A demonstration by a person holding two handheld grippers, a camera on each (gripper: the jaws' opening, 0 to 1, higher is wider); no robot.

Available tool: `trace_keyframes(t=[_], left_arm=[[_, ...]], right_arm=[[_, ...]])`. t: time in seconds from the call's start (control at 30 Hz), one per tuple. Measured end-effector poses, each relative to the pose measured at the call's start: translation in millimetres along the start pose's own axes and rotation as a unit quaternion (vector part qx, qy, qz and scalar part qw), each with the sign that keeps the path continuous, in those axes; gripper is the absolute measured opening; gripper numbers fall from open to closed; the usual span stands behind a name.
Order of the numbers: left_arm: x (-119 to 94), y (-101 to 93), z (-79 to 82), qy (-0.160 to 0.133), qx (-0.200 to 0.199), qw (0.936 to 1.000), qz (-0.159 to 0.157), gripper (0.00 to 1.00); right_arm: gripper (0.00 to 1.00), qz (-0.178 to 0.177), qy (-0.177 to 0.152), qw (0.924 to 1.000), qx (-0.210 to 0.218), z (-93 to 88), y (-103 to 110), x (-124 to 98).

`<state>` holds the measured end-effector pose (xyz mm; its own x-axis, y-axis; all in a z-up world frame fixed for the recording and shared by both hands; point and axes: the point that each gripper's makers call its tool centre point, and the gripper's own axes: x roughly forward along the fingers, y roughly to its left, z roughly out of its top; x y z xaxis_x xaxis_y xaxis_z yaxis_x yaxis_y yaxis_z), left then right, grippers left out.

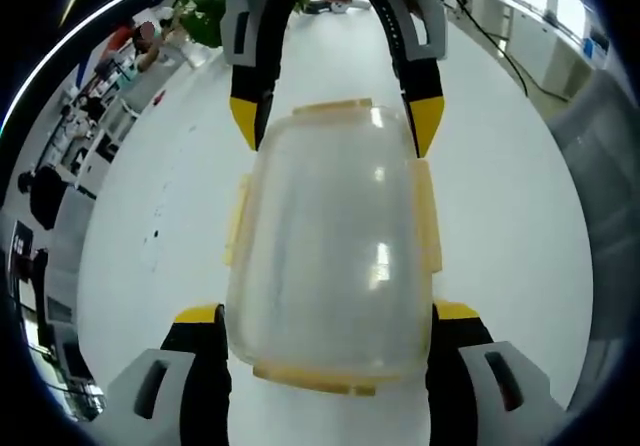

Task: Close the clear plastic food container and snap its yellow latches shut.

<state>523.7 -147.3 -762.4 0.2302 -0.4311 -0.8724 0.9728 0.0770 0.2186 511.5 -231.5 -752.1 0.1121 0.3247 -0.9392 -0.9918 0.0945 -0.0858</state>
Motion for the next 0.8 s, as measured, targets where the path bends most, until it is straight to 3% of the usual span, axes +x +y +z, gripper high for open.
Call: trace_keyframes(t=[0.8], left_arm=[[-2.6, 4.4, -8.2, -0.005, 0.002, 1.0000, 0.000, 0.79]], right_arm=[[0.72, -0.004, -0.007, 1.0000, 0.006, 9.1, -3.3, 4.6]])
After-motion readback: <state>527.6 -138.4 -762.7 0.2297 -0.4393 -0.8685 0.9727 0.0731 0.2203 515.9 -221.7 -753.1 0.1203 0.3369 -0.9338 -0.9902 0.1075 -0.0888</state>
